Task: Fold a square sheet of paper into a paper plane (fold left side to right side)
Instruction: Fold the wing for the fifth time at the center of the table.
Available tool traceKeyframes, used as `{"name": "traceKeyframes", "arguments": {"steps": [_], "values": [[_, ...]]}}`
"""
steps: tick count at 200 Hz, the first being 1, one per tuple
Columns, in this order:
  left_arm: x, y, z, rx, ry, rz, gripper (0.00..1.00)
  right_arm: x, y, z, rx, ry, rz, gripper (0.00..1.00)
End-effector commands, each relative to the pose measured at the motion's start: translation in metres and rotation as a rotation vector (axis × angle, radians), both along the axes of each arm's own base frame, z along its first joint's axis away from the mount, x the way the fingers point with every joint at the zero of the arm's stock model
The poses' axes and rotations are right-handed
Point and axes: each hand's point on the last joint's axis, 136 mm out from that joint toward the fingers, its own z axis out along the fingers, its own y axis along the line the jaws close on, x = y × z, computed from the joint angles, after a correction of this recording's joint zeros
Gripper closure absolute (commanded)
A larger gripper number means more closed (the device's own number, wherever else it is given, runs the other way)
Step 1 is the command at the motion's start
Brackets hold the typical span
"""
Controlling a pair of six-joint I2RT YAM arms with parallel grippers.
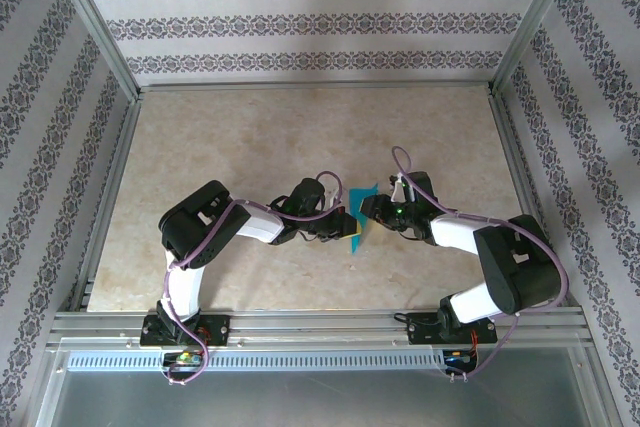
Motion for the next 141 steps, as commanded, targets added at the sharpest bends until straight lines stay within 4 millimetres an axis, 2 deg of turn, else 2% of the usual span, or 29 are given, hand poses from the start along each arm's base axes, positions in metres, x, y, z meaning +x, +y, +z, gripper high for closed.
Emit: {"name": "traceKeyframes", "arguments": {"steps": [1,141], "values": [[0.0043,0.0011,0.0023,-0.031,-0.006,0.005,1.00,0.0082,0.0038,0.0035,-0.001,-0.022,-0.007,0.56],[0.0040,0.0014,-0.0049,-0.028,0.010,0.010,1.00,0.0113,0.0112,-0.0042,-0.003,-0.007,0.010,0.57]]}}
